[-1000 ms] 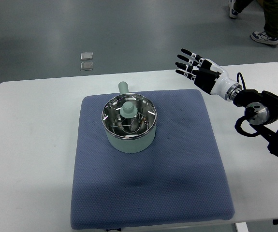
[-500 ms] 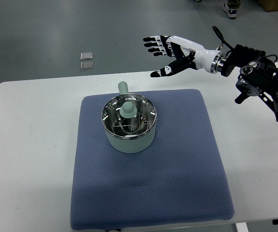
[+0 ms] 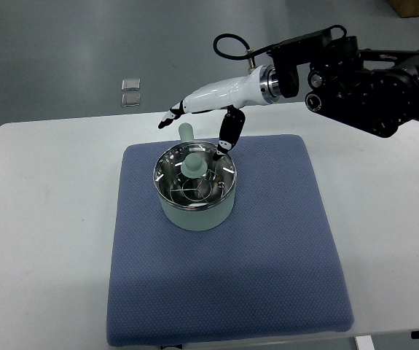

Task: Open lid and place right of pot
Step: 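Reach the right hand over the pot toward the lid's green knob, then close the right hand's fingers around the green knob of the glass lid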

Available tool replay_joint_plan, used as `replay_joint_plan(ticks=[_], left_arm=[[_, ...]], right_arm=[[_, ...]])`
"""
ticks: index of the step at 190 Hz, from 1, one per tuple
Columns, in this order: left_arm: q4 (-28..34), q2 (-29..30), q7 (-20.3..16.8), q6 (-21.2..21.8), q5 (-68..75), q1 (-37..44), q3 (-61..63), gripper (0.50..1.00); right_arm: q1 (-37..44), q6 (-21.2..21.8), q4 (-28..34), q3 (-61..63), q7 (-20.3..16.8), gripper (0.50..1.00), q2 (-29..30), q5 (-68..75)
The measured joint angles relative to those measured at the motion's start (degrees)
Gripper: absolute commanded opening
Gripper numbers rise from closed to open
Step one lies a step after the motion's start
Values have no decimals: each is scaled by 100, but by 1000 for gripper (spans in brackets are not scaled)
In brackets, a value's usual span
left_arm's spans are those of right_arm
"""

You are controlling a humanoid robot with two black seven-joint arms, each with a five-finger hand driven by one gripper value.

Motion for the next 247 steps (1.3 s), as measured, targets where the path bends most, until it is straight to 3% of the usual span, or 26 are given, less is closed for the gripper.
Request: replay_joint_plan(ticks=[34, 48, 51, 71, 142, 191, 247], left_arm=[[0, 0, 0, 0, 0, 0, 0, 1000], [0, 0, 0, 0, 0, 1, -1, 1000], [0, 0, 0, 0, 1, 0, -1, 1000], [0, 0, 0, 0, 1, 1, -4, 1000], [-8, 0, 0, 0, 1, 0, -7, 1000], [-9, 0, -4, 0, 1, -1, -9, 1000], [-9, 0, -4, 0, 3, -2, -9, 1000]], right_arm=[[342, -34, -92, -614, 3, 921, 491, -156], [387, -38, -157, -681, -2, 901, 586, -192], [398, -40, -175, -690, -3, 872, 604, -199], [412, -41, -251, -706, -11, 868, 675, -217], [331, -190, -448, -708, -25, 827, 620, -211], [285, -215, -448, -701, -25, 742, 572, -210], [131, -262, -448, -699, -25, 723, 577, -210]])
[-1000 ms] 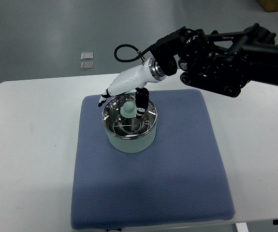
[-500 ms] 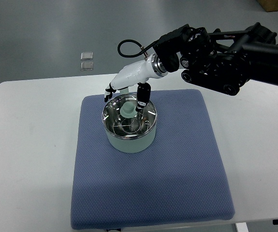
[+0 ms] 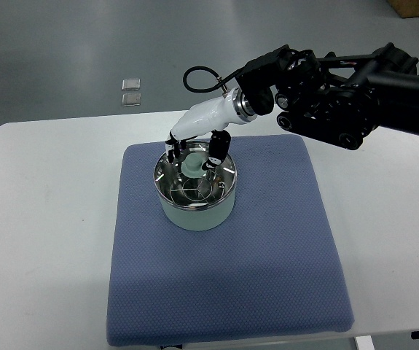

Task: Open lid and place right of pot
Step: 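Close the right hand's fingers around the green knob of the glass lid, then lift the glass lid off the pot and lower it beside the pot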

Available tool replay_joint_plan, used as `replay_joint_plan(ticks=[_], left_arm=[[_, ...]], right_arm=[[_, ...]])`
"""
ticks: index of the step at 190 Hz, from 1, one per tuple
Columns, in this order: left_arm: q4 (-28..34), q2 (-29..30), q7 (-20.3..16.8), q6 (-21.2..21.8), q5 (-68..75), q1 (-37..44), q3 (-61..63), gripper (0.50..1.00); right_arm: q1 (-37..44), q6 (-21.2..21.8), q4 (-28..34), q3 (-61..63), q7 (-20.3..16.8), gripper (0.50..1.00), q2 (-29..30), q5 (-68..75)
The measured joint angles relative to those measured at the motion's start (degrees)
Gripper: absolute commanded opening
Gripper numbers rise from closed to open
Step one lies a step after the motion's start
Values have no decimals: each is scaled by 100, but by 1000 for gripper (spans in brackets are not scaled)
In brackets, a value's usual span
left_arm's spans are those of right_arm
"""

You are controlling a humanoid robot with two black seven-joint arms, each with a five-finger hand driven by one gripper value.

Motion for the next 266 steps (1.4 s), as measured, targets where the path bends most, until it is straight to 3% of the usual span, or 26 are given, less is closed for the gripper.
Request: replay_joint_plan(ticks=[22, 32, 33, 35, 51, 61, 62, 74, 266], left_arm=[[-2, 0, 0, 0, 0, -1, 0, 1000], [-5, 0, 0, 0, 0, -4, -3, 1000], [-6, 0, 0, 0, 0, -4, -4, 1000], [-6, 0, 0, 0, 0, -4, -4, 1000], [-8, 0, 0, 0, 0, -7, -8, 1000], [-11, 0, 0, 0, 0, -7, -9, 1000], [-12, 0, 0, 0, 0, -7, -9, 1000], [-16, 0, 0, 0, 0, -7, -9, 1000], [-48, 0, -4, -43, 2, -6, -15, 1000]], right_arm=[[-33, -36, 0, 7, 1, 674, -6, 0], [-50, -41, 0, 7, 1, 674, -7, 0], [-51, -41, 0, 7, 1, 638, -7, 0], [-53, -41, 0, 7, 1, 629, -7, 0], [-64, -43, 0, 13, 1, 582, -11, 0], [-68, -43, 0, 16, 2, 582, -14, 0], [-68, -43, 0, 16, 2, 548, -14, 0], [-69, -43, 0, 16, 4, 500, -15, 0], [-114, -234, 84, 115, 238, 500, -262, 110]])
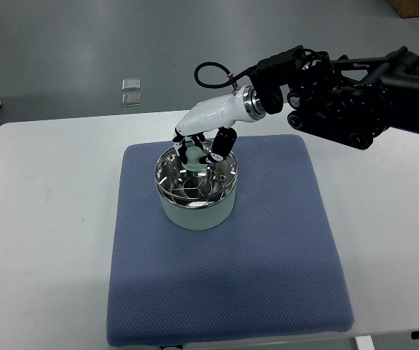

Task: Open lid and place right of pot

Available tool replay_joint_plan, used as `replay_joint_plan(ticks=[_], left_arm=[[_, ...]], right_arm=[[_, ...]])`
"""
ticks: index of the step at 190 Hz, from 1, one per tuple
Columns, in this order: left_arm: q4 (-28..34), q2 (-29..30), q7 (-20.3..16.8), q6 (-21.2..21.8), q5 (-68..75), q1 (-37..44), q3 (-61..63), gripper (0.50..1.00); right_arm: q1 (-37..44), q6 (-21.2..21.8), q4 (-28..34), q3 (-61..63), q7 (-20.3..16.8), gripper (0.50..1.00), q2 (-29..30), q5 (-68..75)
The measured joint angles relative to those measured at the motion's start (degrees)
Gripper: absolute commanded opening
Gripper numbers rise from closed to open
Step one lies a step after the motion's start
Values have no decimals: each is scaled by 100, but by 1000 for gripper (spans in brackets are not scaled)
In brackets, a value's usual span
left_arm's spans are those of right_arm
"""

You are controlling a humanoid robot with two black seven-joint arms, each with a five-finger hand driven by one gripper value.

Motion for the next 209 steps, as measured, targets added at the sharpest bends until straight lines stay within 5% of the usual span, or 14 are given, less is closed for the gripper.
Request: replay_joint_plan(ticks=[76, 154, 209], left_arm=[[-5, 0, 2, -8, 2, -11, -1, 1000], [-16, 0, -2, -12, 5, -23, 5, 1000], [-16, 0, -1, -19, 5, -26, 2, 1000]], right_arm=[[9, 17, 283, 489, 188, 500, -534, 26], [-275, -3, 1117, 586, 508, 500, -2370, 37], [-1078, -443, 1123, 578, 546, 500, -2492, -8]])
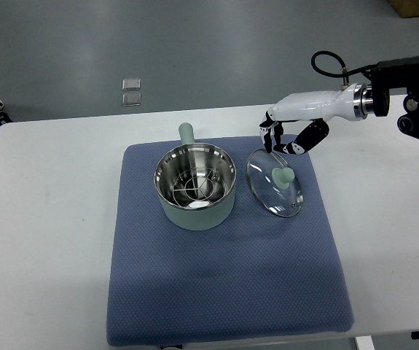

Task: Open lid and place right of pot

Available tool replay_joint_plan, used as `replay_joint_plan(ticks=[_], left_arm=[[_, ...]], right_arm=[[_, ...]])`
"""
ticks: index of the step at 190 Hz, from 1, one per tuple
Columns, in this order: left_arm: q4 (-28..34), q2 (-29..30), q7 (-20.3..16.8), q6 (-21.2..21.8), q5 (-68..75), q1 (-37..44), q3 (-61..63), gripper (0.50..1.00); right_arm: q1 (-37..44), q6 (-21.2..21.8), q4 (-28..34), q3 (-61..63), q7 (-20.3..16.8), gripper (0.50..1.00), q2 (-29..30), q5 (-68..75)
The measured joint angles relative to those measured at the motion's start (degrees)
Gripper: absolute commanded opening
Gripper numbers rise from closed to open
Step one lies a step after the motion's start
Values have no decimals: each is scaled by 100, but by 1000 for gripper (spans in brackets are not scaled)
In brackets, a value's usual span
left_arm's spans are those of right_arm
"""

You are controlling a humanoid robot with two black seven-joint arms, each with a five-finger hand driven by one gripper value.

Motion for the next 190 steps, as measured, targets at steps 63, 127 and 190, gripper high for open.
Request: replay_joint_plan(ticks=[63, 127, 190], left_arm=[[-4, 0, 0, 0, 0, -1, -1, 1000], [3, 0, 0, 0, 0, 0, 3, 1000], [-5, 0, 0, 0, 0, 0, 5, 1000]], right_arm=[[-497, -249, -29, 0, 0, 500, 53, -32], [-1187, -267, -201, 1255, -24, 842, 76, 665], [-2545, -215, -549, 2869, -760, 905, 464, 3825]])
